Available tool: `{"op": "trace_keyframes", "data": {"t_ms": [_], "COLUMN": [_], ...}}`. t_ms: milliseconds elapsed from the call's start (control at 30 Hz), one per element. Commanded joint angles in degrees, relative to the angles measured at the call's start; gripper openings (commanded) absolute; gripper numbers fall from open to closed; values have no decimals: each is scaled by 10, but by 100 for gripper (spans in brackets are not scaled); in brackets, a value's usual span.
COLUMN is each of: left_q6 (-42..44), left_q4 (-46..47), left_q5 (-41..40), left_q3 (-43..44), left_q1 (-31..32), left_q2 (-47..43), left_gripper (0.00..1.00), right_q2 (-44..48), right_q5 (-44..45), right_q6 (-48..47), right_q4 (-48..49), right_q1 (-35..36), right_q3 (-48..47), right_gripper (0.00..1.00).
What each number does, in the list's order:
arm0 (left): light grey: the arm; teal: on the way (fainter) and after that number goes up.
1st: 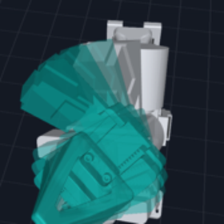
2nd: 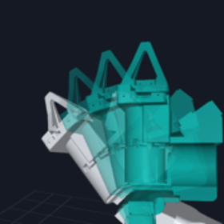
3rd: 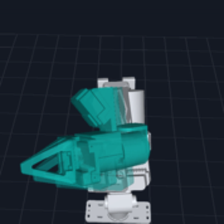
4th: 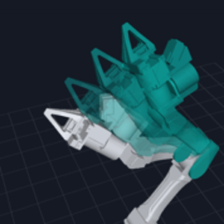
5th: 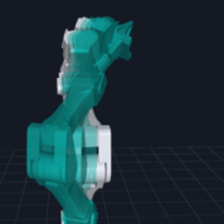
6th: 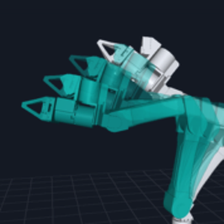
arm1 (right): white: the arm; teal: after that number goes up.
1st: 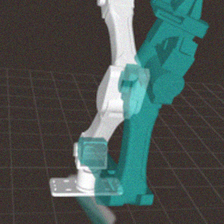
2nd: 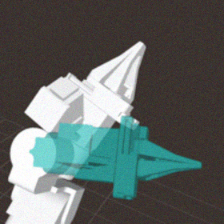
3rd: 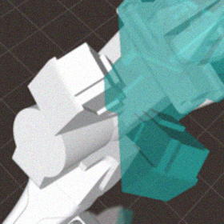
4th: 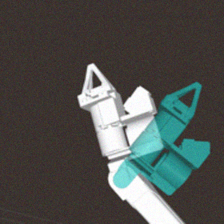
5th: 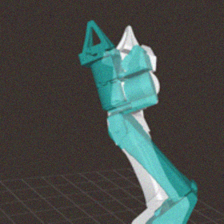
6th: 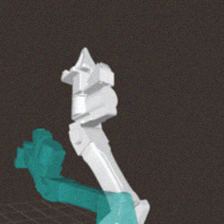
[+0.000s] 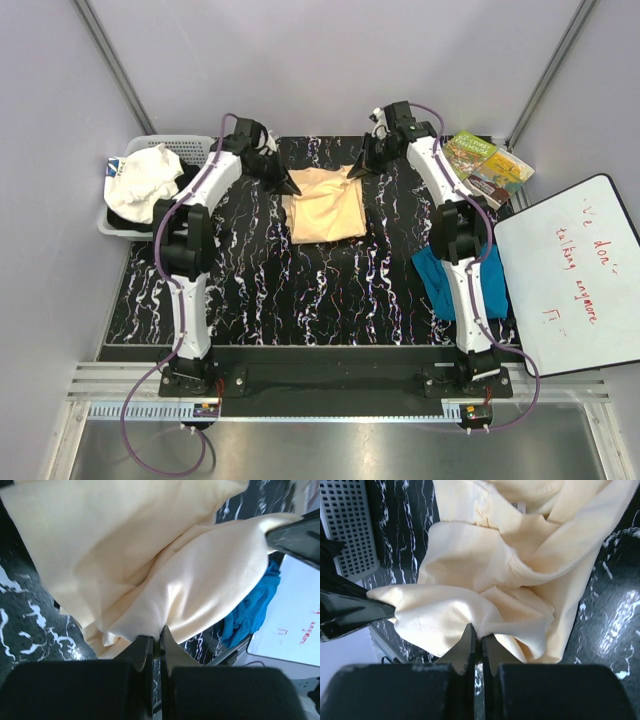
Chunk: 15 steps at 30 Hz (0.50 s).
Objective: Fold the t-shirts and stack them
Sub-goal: Fold the long partially folded tshirt into a neat square
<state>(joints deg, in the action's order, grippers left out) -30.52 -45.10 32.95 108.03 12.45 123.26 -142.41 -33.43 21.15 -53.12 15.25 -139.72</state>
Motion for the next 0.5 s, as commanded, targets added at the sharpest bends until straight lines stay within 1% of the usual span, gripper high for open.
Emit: {"op": "trace_keyframes", "data": {"t_ms": [0, 33, 200, 300, 367, 433, 467], "left_q6": [-20, -32, -67, -94, -107, -126, -131], "left_q4": [76, 99, 144, 155, 170, 195, 200], "left_q5": [-10, -5, 12, 23, 28, 41, 44], "left_q3": [26, 26, 41, 70, 77, 86, 91], "left_q1": [-18, -21, -39, -46, -53, -58, -62], "left_q2": [-19, -18, 11, 57, 73, 93, 99], "left_gripper": [0, 0, 3, 5, 14, 30, 57], "right_q2": [-12, -21, -41, -64, -76, -95, -102], "right_q5": [31, 32, 35, 40, 46, 54, 73], "right_q6": [-6, -5, 11, 28, 38, 54, 58], "right_q4": [12, 14, 55, 87, 107, 119, 133], "right_q1": [-4, -5, -6, -5, -5, -6, -6], "right_q3": [-90, -95, -100, -101, -111, -119, -127], "right_gripper": [6, 6, 9, 13, 18, 27, 31]}}
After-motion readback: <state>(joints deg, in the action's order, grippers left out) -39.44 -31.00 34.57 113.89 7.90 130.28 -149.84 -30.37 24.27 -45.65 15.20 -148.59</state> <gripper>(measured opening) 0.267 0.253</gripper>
